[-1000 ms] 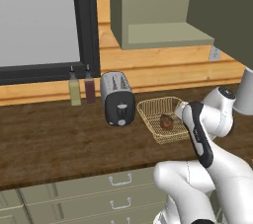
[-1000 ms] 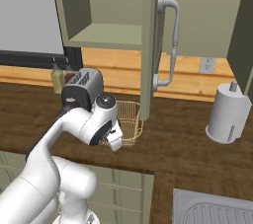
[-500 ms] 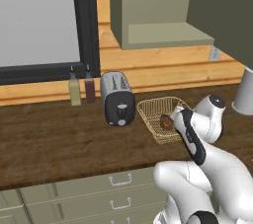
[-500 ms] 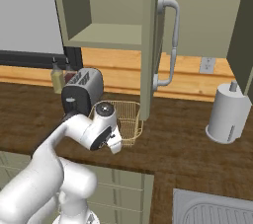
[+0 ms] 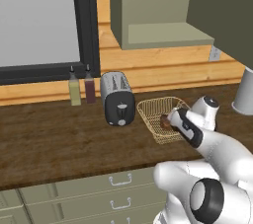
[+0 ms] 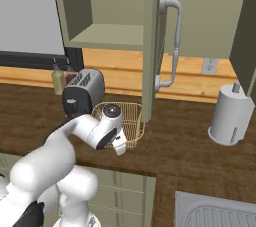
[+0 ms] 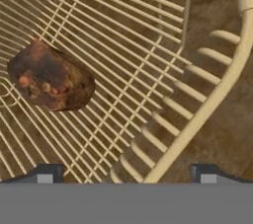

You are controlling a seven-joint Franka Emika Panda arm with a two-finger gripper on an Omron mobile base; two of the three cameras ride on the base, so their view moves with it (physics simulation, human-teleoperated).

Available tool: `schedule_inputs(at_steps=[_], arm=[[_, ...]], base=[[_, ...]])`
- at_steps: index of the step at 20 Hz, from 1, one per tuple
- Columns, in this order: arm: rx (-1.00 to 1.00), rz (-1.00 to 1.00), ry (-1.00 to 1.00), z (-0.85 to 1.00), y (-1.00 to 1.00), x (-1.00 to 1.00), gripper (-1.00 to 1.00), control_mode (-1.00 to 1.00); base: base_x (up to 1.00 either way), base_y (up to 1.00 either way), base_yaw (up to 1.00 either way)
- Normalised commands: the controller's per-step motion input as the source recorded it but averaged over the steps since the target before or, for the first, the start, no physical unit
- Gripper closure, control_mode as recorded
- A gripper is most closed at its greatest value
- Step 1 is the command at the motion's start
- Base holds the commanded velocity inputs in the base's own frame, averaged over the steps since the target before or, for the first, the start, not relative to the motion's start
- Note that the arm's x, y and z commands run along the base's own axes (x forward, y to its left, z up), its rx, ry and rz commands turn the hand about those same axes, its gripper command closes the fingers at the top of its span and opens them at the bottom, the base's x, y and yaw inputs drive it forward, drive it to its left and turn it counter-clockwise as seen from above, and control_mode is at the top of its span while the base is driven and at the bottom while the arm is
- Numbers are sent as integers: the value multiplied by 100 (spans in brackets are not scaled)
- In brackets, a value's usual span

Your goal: Open the cabinet, pick up the bread from the cabinet and place it in the basket. Then move the basket to the dining counter.

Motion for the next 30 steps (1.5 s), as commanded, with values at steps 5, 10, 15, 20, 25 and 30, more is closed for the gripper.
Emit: schedule_inputs(at_steps=[5, 10, 15, 20, 25, 30], arm=[[0, 0, 0, -43, 13, 23, -100, -100], [0, 0, 0, -27, 4, 5, -100, -100], [0, 4, 0, -32, 0, -16, -100, -100], [0, 9, 0, -38, 7, -30, -100, -100], [0, 6, 1, -20, 27, 23, 100, -100], [0, 4, 1, -9, 28, 29, 100, -100]], base=[[0, 0, 0], [0, 0, 0], [0, 0, 0], [0, 0, 0], [0, 0, 0], [0, 0, 0]])
